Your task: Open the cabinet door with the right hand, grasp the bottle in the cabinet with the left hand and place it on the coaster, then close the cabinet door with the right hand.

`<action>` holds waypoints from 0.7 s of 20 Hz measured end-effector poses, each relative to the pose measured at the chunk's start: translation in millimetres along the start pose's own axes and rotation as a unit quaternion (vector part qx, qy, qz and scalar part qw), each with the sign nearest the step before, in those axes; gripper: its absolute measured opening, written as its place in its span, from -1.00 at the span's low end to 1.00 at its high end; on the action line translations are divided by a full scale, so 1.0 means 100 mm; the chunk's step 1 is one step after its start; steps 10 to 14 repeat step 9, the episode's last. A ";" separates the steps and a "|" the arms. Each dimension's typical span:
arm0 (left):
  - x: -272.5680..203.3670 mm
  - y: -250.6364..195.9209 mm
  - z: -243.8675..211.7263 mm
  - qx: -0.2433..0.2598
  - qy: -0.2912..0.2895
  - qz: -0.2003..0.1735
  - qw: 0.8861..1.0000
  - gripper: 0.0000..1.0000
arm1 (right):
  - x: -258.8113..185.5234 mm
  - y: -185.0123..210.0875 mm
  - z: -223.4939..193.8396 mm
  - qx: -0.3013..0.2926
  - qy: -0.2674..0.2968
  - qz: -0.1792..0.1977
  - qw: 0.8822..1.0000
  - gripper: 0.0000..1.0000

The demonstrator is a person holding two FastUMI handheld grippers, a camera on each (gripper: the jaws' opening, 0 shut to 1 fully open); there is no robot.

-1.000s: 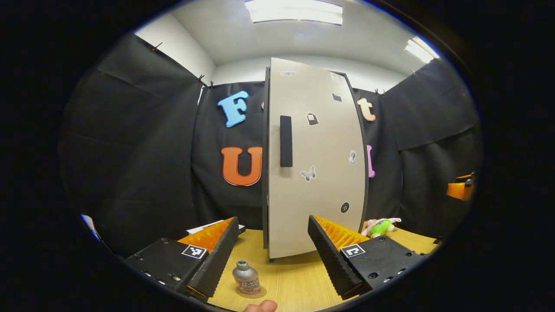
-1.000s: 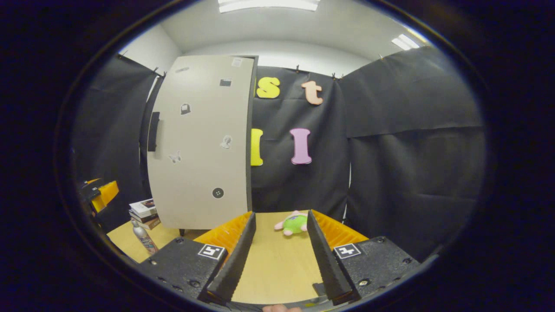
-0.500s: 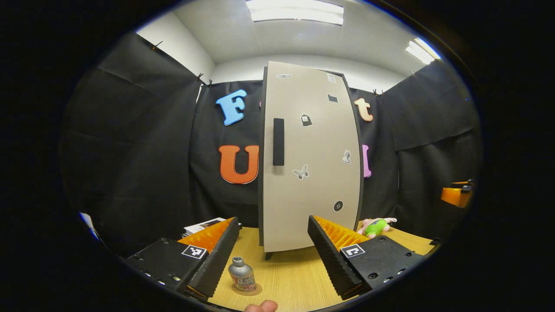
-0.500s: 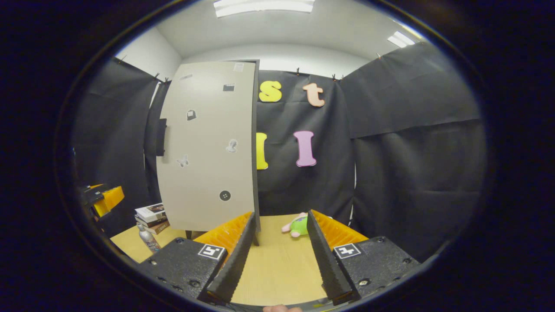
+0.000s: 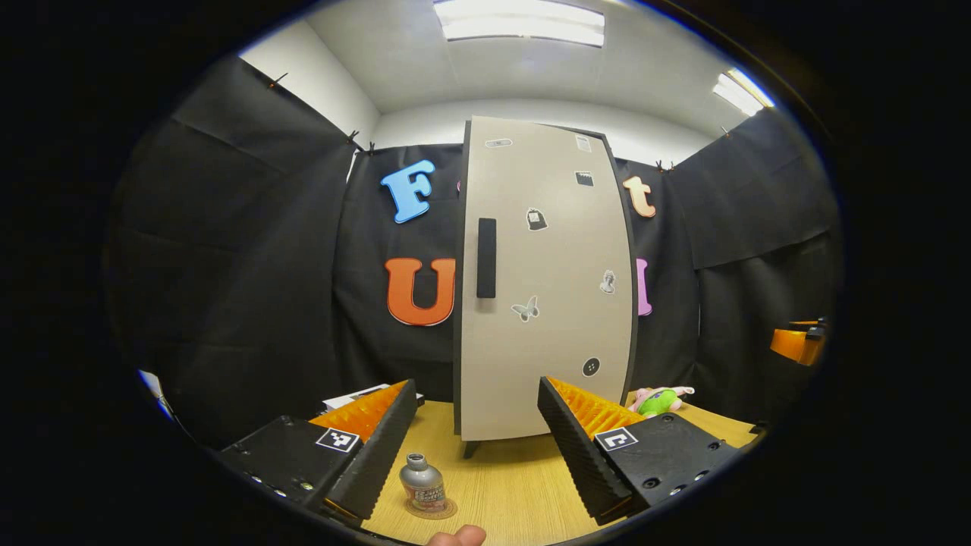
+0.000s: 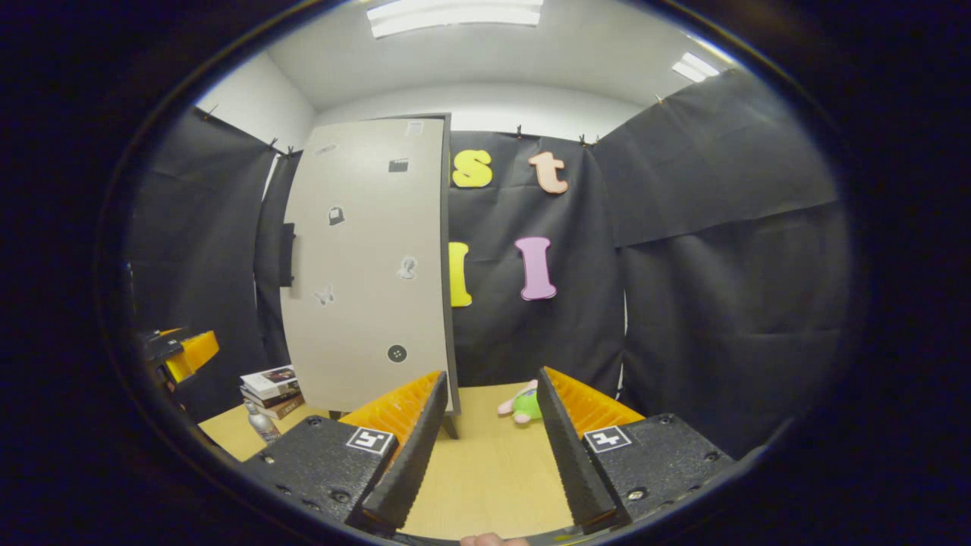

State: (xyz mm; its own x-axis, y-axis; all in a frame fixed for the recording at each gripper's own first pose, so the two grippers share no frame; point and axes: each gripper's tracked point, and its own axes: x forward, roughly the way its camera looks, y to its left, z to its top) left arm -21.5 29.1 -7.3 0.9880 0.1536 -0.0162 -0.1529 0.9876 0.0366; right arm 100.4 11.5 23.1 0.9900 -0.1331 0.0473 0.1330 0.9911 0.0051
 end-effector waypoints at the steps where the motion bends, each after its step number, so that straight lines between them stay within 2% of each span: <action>1: -0.01 -0.02 0.02 0.000 -0.001 -0.002 1.000 0.93 | 0.01 -0.01 0.01 -0.001 -0.001 -0.001 1.000 0.49; 2: -0.01 -0.03 0.02 0.000 -0.002 -0.003 1.000 0.92 | 0.02 -0.01 0.02 -0.001 -0.002 -0.001 1.000 0.55; 5: 0.00 -0.04 -0.01 -0.002 0.001 -0.006 1.000 0.92 | 0.02 0.01 0.04 0.001 -0.005 0.003 1.000 0.49; 6: 0.00 -0.05 -0.01 -0.001 0.002 -0.007 1.000 0.93 | 0.03 0.02 0.04 0.002 -0.005 0.003 1.000 0.55; 14: -0.01 -0.08 0.00 0.002 0.003 -0.010 1.000 0.94 | 0.00 0.01 0.03 0.004 -0.006 0.004 1.000 0.54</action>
